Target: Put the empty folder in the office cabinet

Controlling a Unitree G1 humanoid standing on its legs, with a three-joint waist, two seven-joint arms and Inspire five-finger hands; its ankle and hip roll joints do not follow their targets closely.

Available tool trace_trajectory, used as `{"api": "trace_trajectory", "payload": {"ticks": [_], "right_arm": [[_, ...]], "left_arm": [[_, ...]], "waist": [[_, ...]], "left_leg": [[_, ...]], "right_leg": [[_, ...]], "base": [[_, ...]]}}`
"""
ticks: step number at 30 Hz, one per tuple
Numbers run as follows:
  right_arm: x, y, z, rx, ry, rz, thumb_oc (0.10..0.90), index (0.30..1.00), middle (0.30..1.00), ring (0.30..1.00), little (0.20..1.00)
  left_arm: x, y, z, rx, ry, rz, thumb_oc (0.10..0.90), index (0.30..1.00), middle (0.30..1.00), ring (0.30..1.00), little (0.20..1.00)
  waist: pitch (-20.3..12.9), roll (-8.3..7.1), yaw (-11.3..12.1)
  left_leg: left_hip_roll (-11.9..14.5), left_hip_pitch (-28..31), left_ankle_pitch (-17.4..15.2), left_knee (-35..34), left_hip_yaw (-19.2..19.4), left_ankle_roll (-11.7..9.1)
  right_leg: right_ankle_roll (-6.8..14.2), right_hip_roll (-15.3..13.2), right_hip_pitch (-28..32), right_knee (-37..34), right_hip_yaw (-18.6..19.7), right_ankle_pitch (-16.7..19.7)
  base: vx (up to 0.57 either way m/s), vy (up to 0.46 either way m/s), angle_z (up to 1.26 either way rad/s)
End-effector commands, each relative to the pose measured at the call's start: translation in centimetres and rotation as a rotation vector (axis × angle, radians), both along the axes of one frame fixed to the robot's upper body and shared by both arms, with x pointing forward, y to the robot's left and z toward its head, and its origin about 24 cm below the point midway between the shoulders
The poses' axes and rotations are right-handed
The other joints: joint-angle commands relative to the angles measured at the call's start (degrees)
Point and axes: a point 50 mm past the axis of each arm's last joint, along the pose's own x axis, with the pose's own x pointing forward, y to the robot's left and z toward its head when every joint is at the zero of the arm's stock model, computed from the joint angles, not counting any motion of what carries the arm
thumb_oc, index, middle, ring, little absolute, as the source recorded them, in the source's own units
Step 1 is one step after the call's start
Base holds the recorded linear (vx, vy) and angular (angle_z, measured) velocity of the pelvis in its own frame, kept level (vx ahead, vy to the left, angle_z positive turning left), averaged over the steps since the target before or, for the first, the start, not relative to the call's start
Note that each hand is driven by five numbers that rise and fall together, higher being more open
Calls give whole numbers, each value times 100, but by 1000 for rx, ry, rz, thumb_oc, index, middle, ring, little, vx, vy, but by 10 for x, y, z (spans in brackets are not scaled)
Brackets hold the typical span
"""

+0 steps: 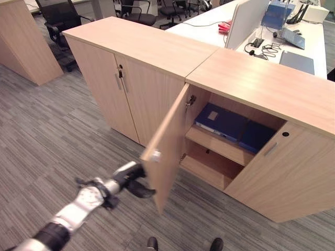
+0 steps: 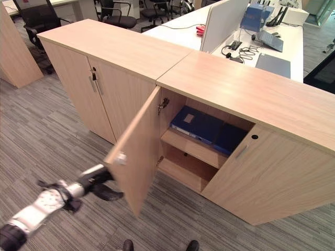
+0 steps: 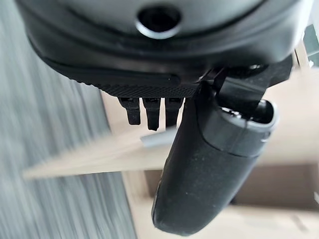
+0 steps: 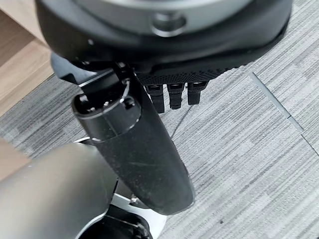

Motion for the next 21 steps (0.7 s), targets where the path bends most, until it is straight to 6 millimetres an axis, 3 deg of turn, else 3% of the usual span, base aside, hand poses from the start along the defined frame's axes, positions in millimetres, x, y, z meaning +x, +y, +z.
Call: {"api": "trace_trajectory", "payload": {"ticks": [1,2,3,6,14,21], "right_arm": [[55,-5,12,-34,-136,96,800,900,900,900,900],[55,-6,12,-34,-136,95,800,900,900,900,900],[64,0,14,-27,-164,113,800,900,900,900,900],[73,5,15,-25,-193,129,800,900,900,900,900],[69,11,13,-22,-168,163,800,900,900,900,900],[63,5,12,-39,-149,143,800,900,900,900,900]], "left_arm": [[12,-126,82,-432,-272,-462,800,900,900,900,900],[12,-126,82,-432,-273,-463,800,900,900,900,900],[8,-144,84,-459,-263,-509,800,900,900,900,900],[4,-155,88,-482,-268,-546,800,900,900,900,900],[3,-158,85,-498,-237,-535,800,900,900,900,900],[6,-154,76,-477,-219,-497,800,900,900,900,900]], "waist": [[-47,556,-351],[-46,559,-348],[-41,565,-370],[-32,575,-375],[-41,587,-403],[-12,576,-439]], "left_leg": [[-67,119,-973,76,-342,331],[-67,118,-973,76,-343,331],[-88,97,-960,59,-377,337],[-113,72,-947,47,-413,340],[-128,79,-942,24,-398,324],[-20,90,-944,-1,-279,271]], "right_leg": [[450,75,179,115,-164,-118],[450,75,179,116,-165,-118],[453,65,172,121,-176,-113],[457,49,175,123,-193,-107],[453,67,219,42,-237,-76],[405,199,138,-7,-117,-209]], "base": [[-16,2,-7],[-21,3,-7],[-14,3,-4],[-4,6,-3],[8,7,-3],[3,-26,-2]]}}
